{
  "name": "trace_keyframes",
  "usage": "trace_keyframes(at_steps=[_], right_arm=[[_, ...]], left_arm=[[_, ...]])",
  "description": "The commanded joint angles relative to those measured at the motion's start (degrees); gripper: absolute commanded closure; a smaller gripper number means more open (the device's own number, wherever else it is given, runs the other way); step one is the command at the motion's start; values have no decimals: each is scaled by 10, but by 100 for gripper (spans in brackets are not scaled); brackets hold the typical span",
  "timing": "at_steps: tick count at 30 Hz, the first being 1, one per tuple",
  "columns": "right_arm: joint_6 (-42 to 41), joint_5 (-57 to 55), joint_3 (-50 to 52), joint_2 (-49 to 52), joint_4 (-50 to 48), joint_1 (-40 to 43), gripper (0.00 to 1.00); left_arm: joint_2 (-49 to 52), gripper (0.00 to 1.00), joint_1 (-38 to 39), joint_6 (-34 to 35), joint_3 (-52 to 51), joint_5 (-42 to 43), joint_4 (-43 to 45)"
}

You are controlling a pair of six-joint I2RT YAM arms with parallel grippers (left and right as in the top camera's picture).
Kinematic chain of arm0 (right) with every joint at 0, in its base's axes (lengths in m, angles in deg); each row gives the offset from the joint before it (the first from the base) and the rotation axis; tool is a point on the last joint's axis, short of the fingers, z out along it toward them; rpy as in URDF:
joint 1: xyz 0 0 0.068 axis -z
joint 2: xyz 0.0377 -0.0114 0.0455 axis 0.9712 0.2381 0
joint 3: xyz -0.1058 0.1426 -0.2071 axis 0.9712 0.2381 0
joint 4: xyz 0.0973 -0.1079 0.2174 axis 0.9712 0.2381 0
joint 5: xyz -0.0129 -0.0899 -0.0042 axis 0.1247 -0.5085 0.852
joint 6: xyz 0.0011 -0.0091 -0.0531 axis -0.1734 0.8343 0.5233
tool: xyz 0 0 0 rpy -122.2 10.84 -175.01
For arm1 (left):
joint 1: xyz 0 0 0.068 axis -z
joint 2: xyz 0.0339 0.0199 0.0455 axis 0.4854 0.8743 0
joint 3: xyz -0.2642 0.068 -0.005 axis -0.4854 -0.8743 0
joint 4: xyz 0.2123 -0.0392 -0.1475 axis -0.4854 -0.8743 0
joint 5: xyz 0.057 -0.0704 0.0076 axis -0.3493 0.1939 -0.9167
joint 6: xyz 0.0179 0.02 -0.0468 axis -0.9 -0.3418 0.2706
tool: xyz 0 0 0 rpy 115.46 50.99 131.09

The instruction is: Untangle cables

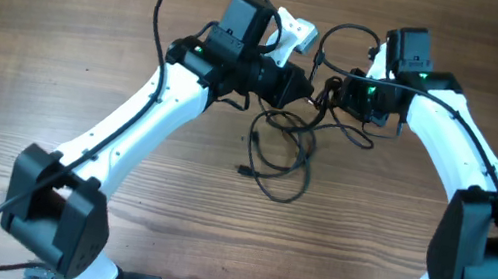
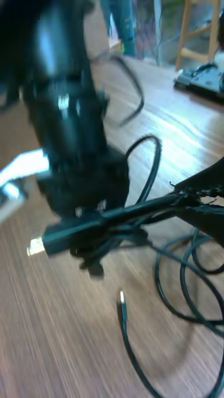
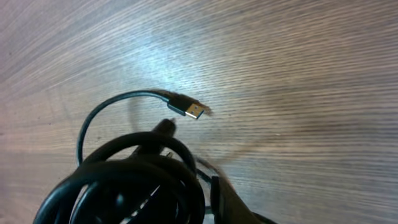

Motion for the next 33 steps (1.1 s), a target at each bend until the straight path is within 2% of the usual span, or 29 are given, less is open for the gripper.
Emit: trace_keyframes(at_steps=[1,3,8,12,13,14,15,16,17,19,22,23,27,33], right_arm=[[14,-26,-8,26,-3,9,80],[14,-24,-8,26,-6,9,80],[71,120,-8,26,-43,9,96],[75,197,-8,20,-77,9,95],[76,221,-8,14,-87,9,95],[79,234,-8,10,-90,9,96],[85,245,-8,2,-91,9,96],[87,243,-8,-6,-89,9,96],[89,241,-8,-13,-85,9,96],[88,223,-8,-28,-68,9,96],[90,202,-8,-30,-41,4,96],[90,192,-8,-30,-38,1,95],[87,183,-8,-32,-39,-13,95],[84,198,-8,-53,-32,-31,96]], left_arm=[[-76,96,-22,6,0,62,2],[-101,96,-32,5,0,62,-1],[-129,96,-77,5,0,-29,-96],[-100,93,-75,-2,-2,-33,-173],[-85,84,-69,-12,-2,-33,-187],[-77,70,-66,-14,-2,-33,-191],[-66,50,-62,-14,-2,-33,-190],[-62,37,-62,-14,-2,-33,-183],[-62,33,-62,-12,-1,-28,-173],[-71,33,-62,-12,14,29,-119],[-87,30,-57,-12,53,25,-52],[-87,31,-56,-12,58,25,-44],[-68,48,-46,-12,57,-10,-52],[-12,51,-8,-30,58,-70,-44]])
